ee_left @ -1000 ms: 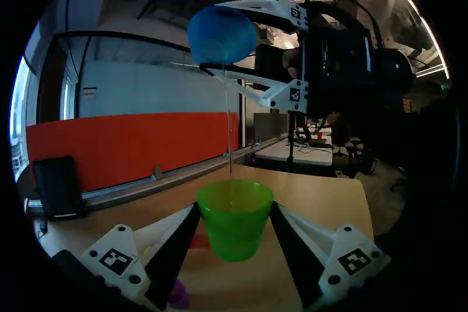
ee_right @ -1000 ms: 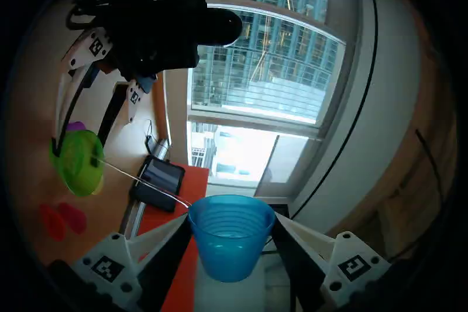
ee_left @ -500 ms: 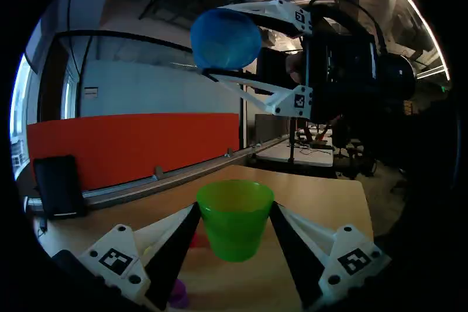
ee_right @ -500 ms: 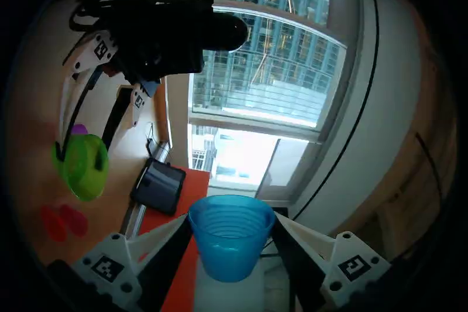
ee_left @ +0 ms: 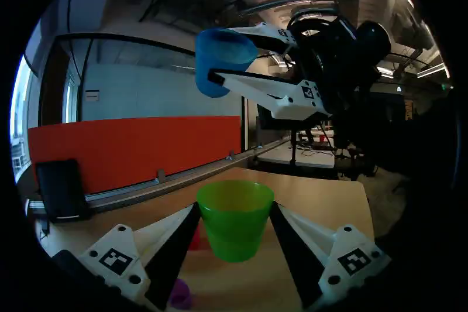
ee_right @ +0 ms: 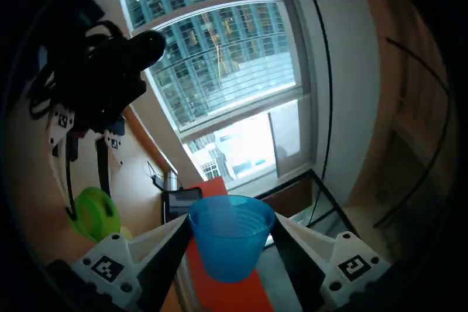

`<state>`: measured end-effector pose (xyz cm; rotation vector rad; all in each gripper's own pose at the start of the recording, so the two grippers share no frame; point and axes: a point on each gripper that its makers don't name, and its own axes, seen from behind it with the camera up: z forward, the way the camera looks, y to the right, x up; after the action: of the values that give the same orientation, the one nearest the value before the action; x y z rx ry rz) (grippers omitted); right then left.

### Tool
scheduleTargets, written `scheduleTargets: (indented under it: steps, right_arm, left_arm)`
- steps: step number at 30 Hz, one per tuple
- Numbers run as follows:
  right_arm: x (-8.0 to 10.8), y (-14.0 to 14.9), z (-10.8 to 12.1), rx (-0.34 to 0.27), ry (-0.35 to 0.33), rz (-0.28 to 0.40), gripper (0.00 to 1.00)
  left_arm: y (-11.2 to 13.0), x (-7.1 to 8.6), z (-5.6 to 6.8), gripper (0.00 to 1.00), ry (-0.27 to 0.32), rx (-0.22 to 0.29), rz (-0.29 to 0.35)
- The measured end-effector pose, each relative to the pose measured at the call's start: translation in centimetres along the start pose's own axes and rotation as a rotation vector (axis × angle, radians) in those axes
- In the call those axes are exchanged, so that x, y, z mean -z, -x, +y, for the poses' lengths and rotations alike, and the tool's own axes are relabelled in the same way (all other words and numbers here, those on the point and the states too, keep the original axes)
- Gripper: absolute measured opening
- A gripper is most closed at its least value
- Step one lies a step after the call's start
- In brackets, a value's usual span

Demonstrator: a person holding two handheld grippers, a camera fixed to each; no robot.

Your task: Pour water

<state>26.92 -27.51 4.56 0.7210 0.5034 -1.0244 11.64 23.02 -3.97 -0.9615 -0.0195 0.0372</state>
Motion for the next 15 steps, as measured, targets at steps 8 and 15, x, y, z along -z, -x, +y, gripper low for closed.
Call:
scheduleTargets:
  steps: [8, 15]
  right_arm:
    - [1.0, -0.4, -1.1, -0.384, -0.017, -0.031, 0.91]
    - [1.6, -1.5, -1.9, -0.701, -0.053, -0.046, 0.91]
  left_arm:
    - [-0.1, 0.1, 0.0, 0.86, -0.003, -0.004, -0.002]
    - [-0.2, 0.4, -0.1, 0.85, -0.006, -0.007, -0.003]
